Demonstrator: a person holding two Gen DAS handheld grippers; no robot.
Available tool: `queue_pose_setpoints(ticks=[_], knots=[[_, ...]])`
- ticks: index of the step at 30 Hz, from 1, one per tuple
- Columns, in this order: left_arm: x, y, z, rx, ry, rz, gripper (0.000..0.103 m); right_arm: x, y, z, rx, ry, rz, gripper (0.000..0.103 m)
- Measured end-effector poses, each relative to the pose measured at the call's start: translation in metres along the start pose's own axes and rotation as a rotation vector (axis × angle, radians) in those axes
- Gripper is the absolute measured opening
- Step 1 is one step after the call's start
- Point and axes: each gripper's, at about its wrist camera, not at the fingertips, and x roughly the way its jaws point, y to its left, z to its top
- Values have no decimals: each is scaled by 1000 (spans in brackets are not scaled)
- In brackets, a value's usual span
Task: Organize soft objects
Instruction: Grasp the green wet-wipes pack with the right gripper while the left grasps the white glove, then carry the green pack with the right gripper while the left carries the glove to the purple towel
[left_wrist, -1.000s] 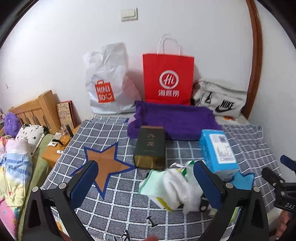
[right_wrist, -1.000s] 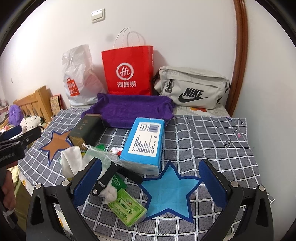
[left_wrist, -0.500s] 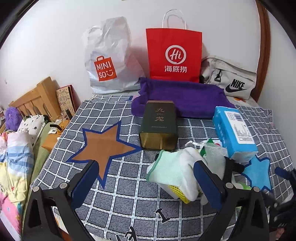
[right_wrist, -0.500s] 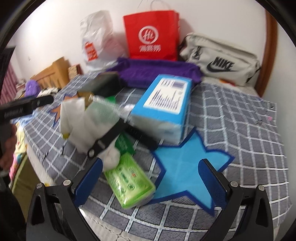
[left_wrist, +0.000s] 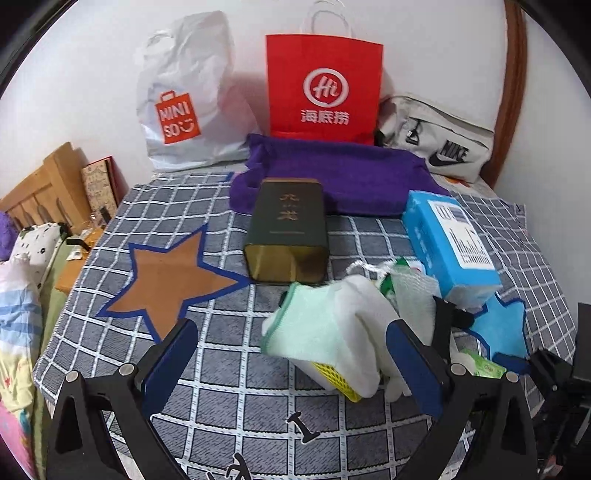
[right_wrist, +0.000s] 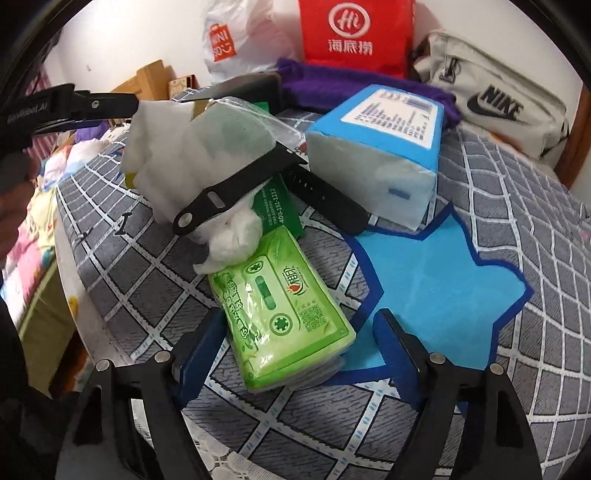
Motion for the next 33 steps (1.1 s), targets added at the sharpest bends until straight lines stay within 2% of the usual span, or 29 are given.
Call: queue_pose_setpoints(ticks=[1,7,9,11,14,16,18,19,21,22,25,33], knots=[[1,-1,0,2,-2,-2,103,-2,0,0,-5,-2,7,62],[7,-8,1,12,-21,-44,102,-17,-17,-3,23,-18,-41,61],[9,-11,1,18,-25,-50,94,-22,-23,-5,39,-26,-47,61],[13,-15,2,27,-24,-54,90,-25,-31,-7,52,-30,-65,61],[21,-19,2,38,-16,-54,76,-27,-44,-8,95,-30,-94,61],[27,-19,2,37,-6,-58,71,-26,-52,-8,130,-31,-99,61],[32,-19,1,40,7,-60,54,-23,-56,-6,149,-32,-100,61],[34,-18,1,38,17,-65,48,-20,-56,-5,154,-29,-102,61],[36,-14,0,32,31,-95,27,-17,-57,-3,157,-27,-104,61],[35,-13,0,36,37,-106,22,-15,-57,-1,159,-27,-101,61],[29,-12,1,57,18,-93,17,-14,-55,5,172,-35,-96,60],[5,6,12,36,-40,-85,14,-27,-48,25,162,-64,-83,59]])
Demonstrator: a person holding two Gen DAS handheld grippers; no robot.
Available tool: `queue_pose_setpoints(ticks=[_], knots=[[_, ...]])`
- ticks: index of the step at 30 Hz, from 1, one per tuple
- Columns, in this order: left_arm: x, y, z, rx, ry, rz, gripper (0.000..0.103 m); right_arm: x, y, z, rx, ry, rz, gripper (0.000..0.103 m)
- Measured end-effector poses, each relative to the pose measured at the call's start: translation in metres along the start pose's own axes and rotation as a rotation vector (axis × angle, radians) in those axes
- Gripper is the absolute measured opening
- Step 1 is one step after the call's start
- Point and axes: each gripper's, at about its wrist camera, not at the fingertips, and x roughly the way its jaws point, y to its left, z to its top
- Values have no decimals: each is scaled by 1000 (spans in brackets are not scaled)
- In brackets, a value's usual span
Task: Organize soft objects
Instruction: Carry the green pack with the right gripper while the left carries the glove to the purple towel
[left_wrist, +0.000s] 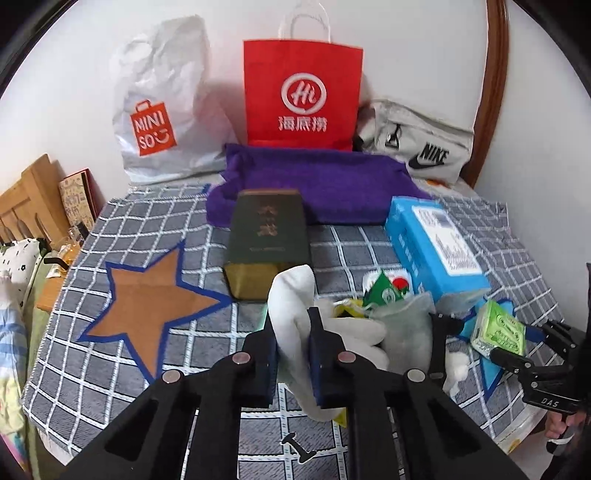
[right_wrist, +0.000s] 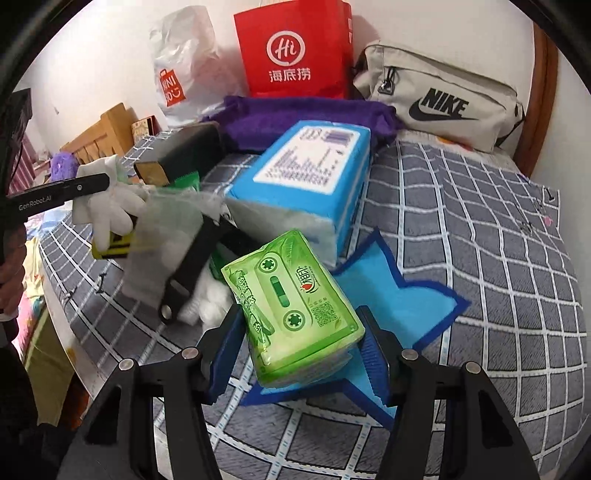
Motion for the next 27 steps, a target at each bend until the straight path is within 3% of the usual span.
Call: queue_pose_setpoints(ticks=[12,27], knots=[[-18,24,26,-62,-57,10,14,-26,2,42,12,-63,8,59],[-8,28,83,-50,-75,57,14,-16,-8,127,40,-129,-4,59]])
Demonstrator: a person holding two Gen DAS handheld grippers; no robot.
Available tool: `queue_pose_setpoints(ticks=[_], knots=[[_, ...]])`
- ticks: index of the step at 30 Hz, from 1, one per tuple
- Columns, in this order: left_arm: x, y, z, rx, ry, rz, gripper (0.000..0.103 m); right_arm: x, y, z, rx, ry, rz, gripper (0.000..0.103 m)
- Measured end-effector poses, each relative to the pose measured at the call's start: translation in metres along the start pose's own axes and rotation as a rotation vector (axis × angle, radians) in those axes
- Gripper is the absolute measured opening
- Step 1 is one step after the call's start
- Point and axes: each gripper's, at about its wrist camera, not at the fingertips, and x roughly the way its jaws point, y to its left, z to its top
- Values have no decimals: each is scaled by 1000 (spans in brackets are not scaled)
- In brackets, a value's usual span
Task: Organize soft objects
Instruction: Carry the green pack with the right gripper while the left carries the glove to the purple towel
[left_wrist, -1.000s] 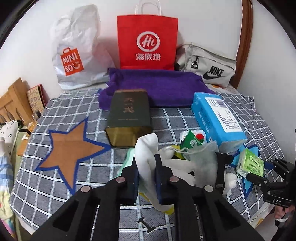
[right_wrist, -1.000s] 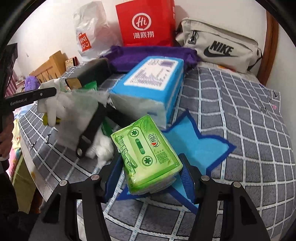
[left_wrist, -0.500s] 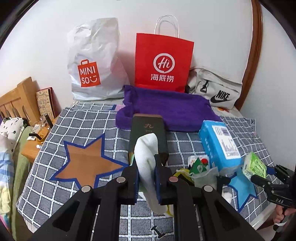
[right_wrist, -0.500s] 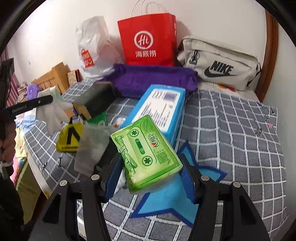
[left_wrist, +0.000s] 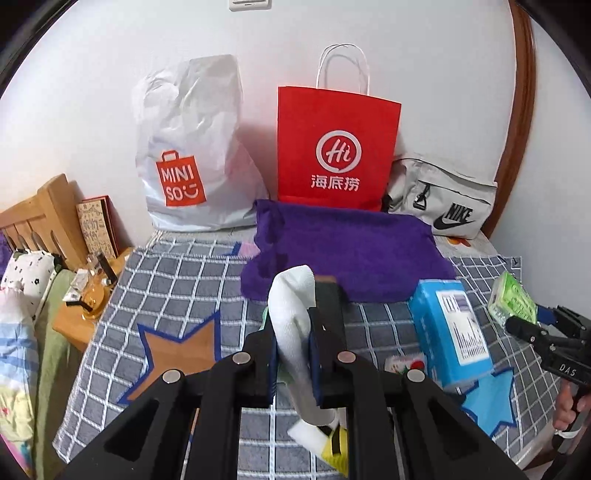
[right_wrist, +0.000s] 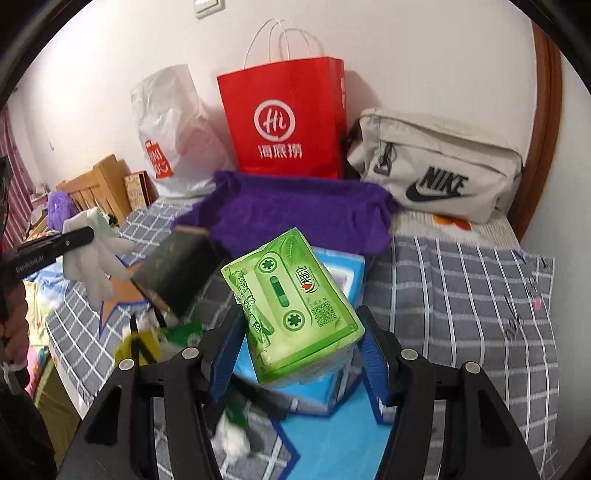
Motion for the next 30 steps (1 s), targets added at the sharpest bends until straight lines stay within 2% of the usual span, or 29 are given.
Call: queue_pose_setpoints(ticks=[6,14,19,26,30], knots=[[28,0,31,-11,37,27,14,24,-6,33,4,-16,-4,59],[73,-6,66,18,47,145,14,64,-24,69,5,0,-17,59],[99,-6,85,-19,61,51,14,87,-34,85,9,13,-9,59],[136,-18,108,0,64,-37,14,126,-53,99,8,66,-3,59],[165,-21,117,-2,92,-46,14,151,-61,104,-18,111,-15,59]])
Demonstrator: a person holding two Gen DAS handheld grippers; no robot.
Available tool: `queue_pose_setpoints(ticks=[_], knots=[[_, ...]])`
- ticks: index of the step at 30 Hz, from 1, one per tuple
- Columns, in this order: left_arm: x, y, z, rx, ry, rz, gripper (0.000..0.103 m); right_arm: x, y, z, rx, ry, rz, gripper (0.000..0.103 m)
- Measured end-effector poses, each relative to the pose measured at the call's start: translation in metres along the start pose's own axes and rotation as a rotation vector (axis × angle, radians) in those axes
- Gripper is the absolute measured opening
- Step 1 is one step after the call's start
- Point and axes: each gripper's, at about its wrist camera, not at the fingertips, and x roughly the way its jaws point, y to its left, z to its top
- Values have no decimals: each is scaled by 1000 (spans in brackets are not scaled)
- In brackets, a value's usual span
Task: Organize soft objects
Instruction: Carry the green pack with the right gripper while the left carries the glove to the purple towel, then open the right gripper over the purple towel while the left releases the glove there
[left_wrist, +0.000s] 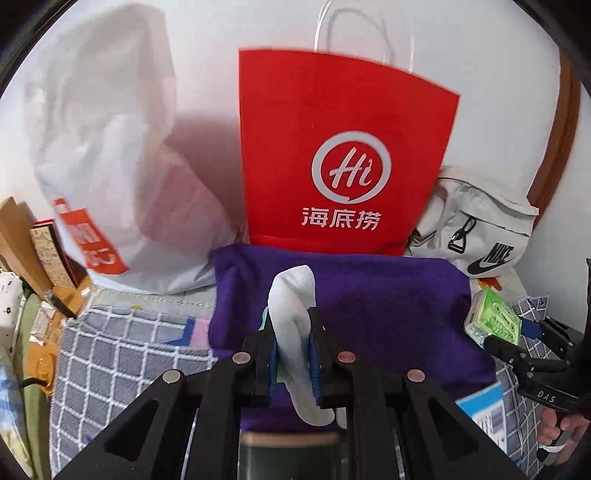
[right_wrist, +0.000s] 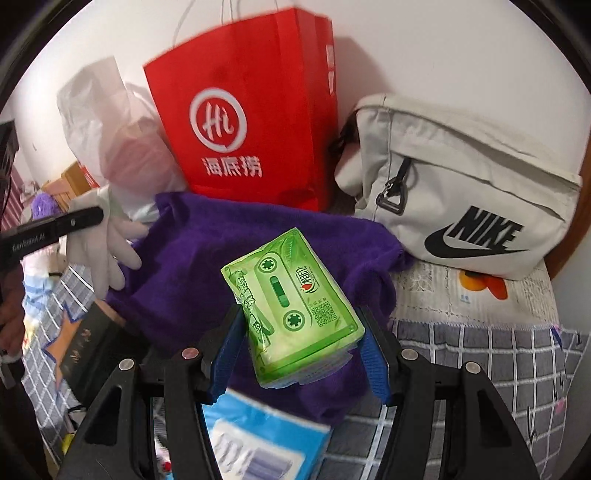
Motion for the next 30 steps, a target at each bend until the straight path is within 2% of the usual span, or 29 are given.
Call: queue_pose_setpoints(ticks=[11,20,24,25,27,30], knots=[[73,1,16,8,106,2,14,70,-17,22,-19,115,3,59],[97,8,18,14,135,-3,15,98,-18,34,-26,169,10,60],[100,10,17,23,154,1,17,101,-17,35,-10,194,26,64],[100,11,17,19,159,2,19,101,-15,35,-9,194,28,65],[101,12,17,8,178,3,30,100,-14,34,-5,199,37,70],[99,13,16,-4,190,21,36,94,-10,33,-1,193,41,77]])
